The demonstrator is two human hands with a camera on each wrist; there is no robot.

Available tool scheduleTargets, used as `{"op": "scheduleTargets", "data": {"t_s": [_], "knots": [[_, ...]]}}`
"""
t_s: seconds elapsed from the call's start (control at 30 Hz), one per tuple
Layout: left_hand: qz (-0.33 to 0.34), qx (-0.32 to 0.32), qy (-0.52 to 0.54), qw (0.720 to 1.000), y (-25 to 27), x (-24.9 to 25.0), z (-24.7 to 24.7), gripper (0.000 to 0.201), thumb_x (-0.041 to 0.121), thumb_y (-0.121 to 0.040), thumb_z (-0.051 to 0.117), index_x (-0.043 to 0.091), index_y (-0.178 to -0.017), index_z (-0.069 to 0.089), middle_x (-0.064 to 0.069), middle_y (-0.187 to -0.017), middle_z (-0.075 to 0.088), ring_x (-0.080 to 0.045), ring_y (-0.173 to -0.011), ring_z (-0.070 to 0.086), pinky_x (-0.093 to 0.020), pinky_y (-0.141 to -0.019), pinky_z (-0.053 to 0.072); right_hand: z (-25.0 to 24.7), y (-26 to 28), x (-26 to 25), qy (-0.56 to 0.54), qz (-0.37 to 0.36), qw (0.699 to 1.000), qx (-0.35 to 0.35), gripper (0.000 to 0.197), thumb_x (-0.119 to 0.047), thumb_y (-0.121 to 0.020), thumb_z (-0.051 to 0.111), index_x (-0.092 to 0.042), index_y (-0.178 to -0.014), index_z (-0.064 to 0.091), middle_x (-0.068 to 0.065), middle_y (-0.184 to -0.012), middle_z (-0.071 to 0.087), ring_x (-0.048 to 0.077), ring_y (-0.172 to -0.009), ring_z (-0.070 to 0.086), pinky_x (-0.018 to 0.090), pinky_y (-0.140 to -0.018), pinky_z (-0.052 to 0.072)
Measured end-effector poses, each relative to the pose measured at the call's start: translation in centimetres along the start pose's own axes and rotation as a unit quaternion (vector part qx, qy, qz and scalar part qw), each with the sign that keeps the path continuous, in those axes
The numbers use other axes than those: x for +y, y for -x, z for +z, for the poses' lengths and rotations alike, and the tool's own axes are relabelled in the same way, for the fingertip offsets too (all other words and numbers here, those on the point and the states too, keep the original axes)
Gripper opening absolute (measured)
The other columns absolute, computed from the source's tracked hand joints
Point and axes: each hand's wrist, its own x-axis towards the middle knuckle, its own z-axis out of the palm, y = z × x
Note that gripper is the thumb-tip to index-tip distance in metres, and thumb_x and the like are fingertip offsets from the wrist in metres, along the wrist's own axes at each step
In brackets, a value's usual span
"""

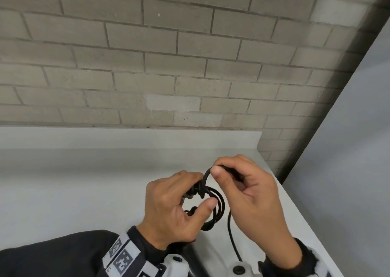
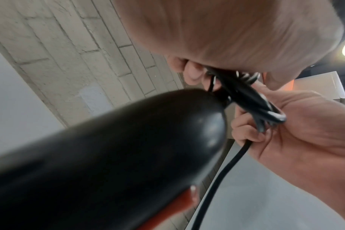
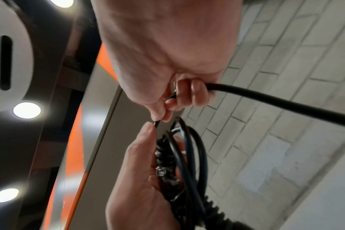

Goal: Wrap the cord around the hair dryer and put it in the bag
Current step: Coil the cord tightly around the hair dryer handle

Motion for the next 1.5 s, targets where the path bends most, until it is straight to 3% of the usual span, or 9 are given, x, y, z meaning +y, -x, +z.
{"op": "scheduleTargets", "data": {"t_s": [0.13, 0.33, 0.5, 0.57, 0.7, 0.93, 1.13, 1.33, 1.5], "knots": [[0.021, 0.006, 0.010, 1.000, 0.3, -0.4, -0.2, 0.030, 0.032, -0.087, 0.060, 0.004, -0.077, 0.070, 0.006, -0.060, 0.051, -0.007, -0.051, 0.044, -0.019, -0.049, 0.035, 0.6, -0.4, 0.4, -0.093, 0.084, 0.992, 0.011, 0.012, -0.026, -0.085, 0.066, -0.018, -0.080, 0.073, -0.008, -0.068, 0.066, 0.003, -0.059, 0.054, 0.013, -0.059, 0.043], [0.025, 0.017, 0.012, 0.999, 0.6, -0.6, 0.1, 0.047, 0.038, -0.098, 0.048, 0.005, -0.072, 0.068, 0.006, -0.058, 0.046, -0.005, -0.051, 0.038, -0.016, -0.054, 0.030, 1.5, 0.1, 1.6, -0.173, 0.189, 0.967, 0.007, 0.012, -0.024, -0.081, 0.070, -0.014, -0.084, 0.076, -0.009, -0.064, 0.063, 0.000, -0.052, 0.053, 0.011, -0.056, 0.042], [0.010, 0.035, 0.009, 0.999, 0.7, -0.6, 0.2, 0.052, 0.040, -0.102, 0.041, 0.005, -0.074, 0.068, 0.006, -0.059, 0.050, -0.009, -0.050, 0.044, -0.022, -0.048, 0.036, 2.2, 1.5, 2.5, -0.146, 0.187, 0.971, 0.030, 0.009, -0.028, -0.084, 0.069, -0.023, -0.087, 0.075, 0.005, -0.084, 0.072, 0.032, -0.080, 0.066, 0.042, -0.077, 0.055], [-0.006, 0.043, -0.001, 0.999, 0.8, -0.6, 0.3, 0.053, 0.041, -0.103, 0.039, 0.005, -0.076, 0.068, 0.007, -0.060, 0.052, -0.009, -0.050, 0.046, -0.024, -0.047, 0.037, 2.2, 2.2, 2.6, -0.148, 0.179, 0.972, 0.029, 0.015, -0.037, -0.088, 0.067, -0.024, -0.092, 0.075, 0.006, -0.089, 0.074, 0.034, -0.085, 0.067, 0.049, -0.081, 0.054], [-0.030, 0.050, -0.001, 0.998, 0.7, -0.7, 0.5, 0.040, 0.041, -0.104, 0.038, 0.015, -0.086, 0.063, 0.015, -0.068, 0.056, -0.004, -0.054, 0.051, -0.021, -0.048, 0.041, 2.0, 3.8, 3.1, -0.148, 0.153, 0.976, -0.043, 0.048, -0.064, -0.071, 0.072, -0.030, -0.104, 0.071, 0.015, -0.092, 0.070, 0.034, -0.084, 0.063, 0.031, -0.075, 0.052], [-0.098, 0.042, 0.010, 0.994, 0.7, -1.1, 0.7, 0.043, 0.048, -0.104, 0.035, 0.017, -0.094, 0.062, 0.011, -0.069, 0.059, -0.008, -0.058, 0.056, -0.028, -0.050, 0.044, 1.9, 4.1, 3.8, -0.141, 0.172, 0.974, -0.037, 0.013, -0.017, -0.077, 0.079, -0.024, -0.084, 0.071, 0.010, -0.078, 0.067, 0.038, -0.068, 0.054, 0.038, -0.068, 0.049], [-0.131, 0.017, 0.025, 0.991, 0.5, -0.5, 0.3, 0.039, 0.050, -0.103, 0.036, 0.025, -0.105, 0.065, 0.016, -0.078, 0.064, -0.007, -0.064, 0.061, -0.025, -0.056, 0.048, 1.3, 3.3, 3.7, -0.126, 0.151, 0.976, -0.093, 0.009, -0.016, -0.080, 0.074, -0.021, -0.086, 0.070, 0.001, -0.079, 0.067, 0.025, -0.078, 0.059, 0.042, -0.078, 0.050], [-0.151, -0.035, 0.016, 0.988, 0.2, -0.3, 0.4, 0.034, 0.044, -0.101, 0.039, 0.023, -0.088, 0.063, 0.024, -0.069, 0.052, -0.005, -0.061, 0.055, -0.020, -0.057, 0.042, 1.1, 2.9, 3.8, -0.048, 0.125, 0.983, -0.123, 0.006, -0.020, -0.083, 0.072, -0.022, -0.081, 0.066, -0.002, -0.082, 0.067, 0.023, -0.088, 0.059, 0.047, -0.087, 0.049], [-0.178, -0.036, 0.028, 0.983, -0.1, -0.3, 0.4, 0.029, 0.044, -0.099, 0.041, 0.026, -0.087, 0.061, 0.021, -0.068, 0.054, -0.006, -0.061, 0.056, -0.014, -0.059, 0.040, 1.7, 3.0, 3.9, 0.015, 0.095, 0.993, -0.075, 0.012, -0.026, -0.082, 0.074, -0.033, -0.090, 0.068, -0.013, -0.090, 0.067, 0.012, -0.096, 0.055, 0.016, -0.082, 0.040]]}}
